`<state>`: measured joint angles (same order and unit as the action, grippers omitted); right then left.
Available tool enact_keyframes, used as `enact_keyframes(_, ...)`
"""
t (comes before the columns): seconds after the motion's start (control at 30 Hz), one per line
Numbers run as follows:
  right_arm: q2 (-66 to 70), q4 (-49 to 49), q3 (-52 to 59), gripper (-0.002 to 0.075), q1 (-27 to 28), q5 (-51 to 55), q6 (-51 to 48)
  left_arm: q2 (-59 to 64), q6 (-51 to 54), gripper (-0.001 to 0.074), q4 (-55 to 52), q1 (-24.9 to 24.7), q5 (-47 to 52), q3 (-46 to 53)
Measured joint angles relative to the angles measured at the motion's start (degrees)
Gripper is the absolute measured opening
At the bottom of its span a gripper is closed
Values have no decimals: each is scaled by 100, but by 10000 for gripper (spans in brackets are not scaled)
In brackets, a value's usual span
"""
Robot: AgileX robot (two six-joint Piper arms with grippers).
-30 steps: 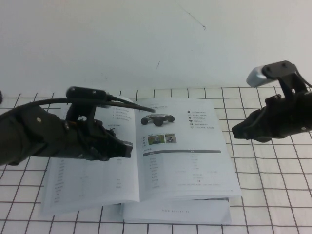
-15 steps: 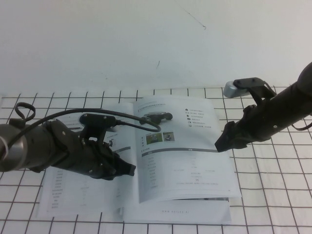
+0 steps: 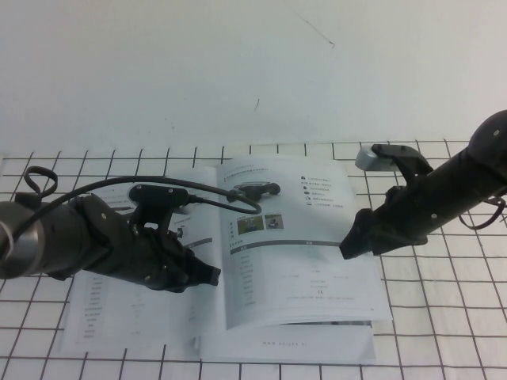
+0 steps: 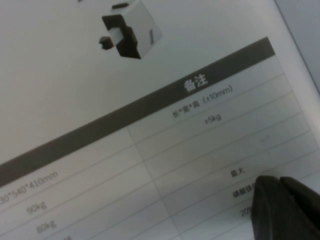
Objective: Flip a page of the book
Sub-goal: Open the closed book
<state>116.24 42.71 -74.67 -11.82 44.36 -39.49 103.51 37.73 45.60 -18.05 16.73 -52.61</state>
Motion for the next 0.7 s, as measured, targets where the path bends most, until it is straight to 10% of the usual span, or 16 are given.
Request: enact_keyframes(0.7,236,267,-16,507,0,43,-171,0,0,-2,84,0,-9,0)
